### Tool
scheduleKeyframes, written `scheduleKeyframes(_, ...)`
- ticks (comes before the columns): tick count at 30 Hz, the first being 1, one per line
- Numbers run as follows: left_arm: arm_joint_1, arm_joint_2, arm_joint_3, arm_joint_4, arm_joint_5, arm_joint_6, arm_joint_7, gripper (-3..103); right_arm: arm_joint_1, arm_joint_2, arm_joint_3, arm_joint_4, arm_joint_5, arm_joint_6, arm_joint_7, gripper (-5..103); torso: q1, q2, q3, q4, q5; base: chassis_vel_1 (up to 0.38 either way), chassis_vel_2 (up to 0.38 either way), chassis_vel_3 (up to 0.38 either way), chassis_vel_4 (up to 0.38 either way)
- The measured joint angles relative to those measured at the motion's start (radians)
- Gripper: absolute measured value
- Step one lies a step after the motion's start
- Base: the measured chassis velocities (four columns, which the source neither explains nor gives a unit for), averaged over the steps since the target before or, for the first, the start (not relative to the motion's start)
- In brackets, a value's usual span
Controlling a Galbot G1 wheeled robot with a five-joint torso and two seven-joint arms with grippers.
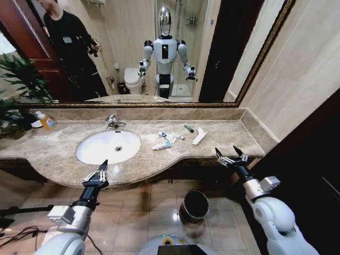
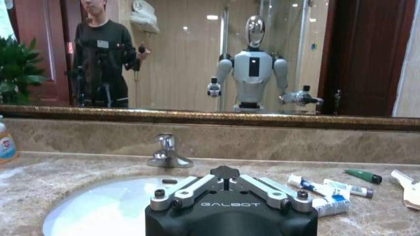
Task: Pick up the trash from the sink and place it in the trash bin.
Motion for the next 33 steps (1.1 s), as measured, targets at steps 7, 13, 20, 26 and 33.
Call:
scheduleKeyframes(7,0.000,0.000,0.000,0.000,0.000,0.000,0.000,0,-0.011,-0.001,0.002,0.003,-0.007,-0.007,0.013,100,0.000,0.000,0.000,0.0000,0.0000,0.000,0.000,0.000,0.000)
scheduleKeyframes(13,0.000,0.000,0.000,0.000,0.000,0.000,0.000,0,-0.012,-0.005,0.016,0.001,-0.007,-0.007,0.022,100,0.000,0.000,0.000,0.0000,0.0000,0.000,0.000,0.000,0.000)
scheduleKeyframes(20,0.000,0.000,0.000,0.000,0.000,0.000,0.000,0,0.000,-0.010,0.006,0.000,-0.006,-0.012,0.030,100,0.000,0.000,0.000,0.0000,0.0000,0.000,0.000,0.000,0.000)
scheduleKeyframes(26,0.000,0.000,0.000,0.000,0.000,0.000,0.000,0,0.012,-0.016,-0.001,0.000,-0.005,-0.031,0.038,100,0.000,0.000,0.000,0.0000,0.0000,0.000,0.000,0.000,0.000)
scheduleKeyframes(33,0.000,0.000,0.000,0.000,0.000,0.000,0.000,0,0.046,-0.027,-0.020,-0.025,-0.006,-0.055,0.054,100,0.000,0.000,0.000,0.0000,0.0000,0.000,0.000,0.000,0.000)
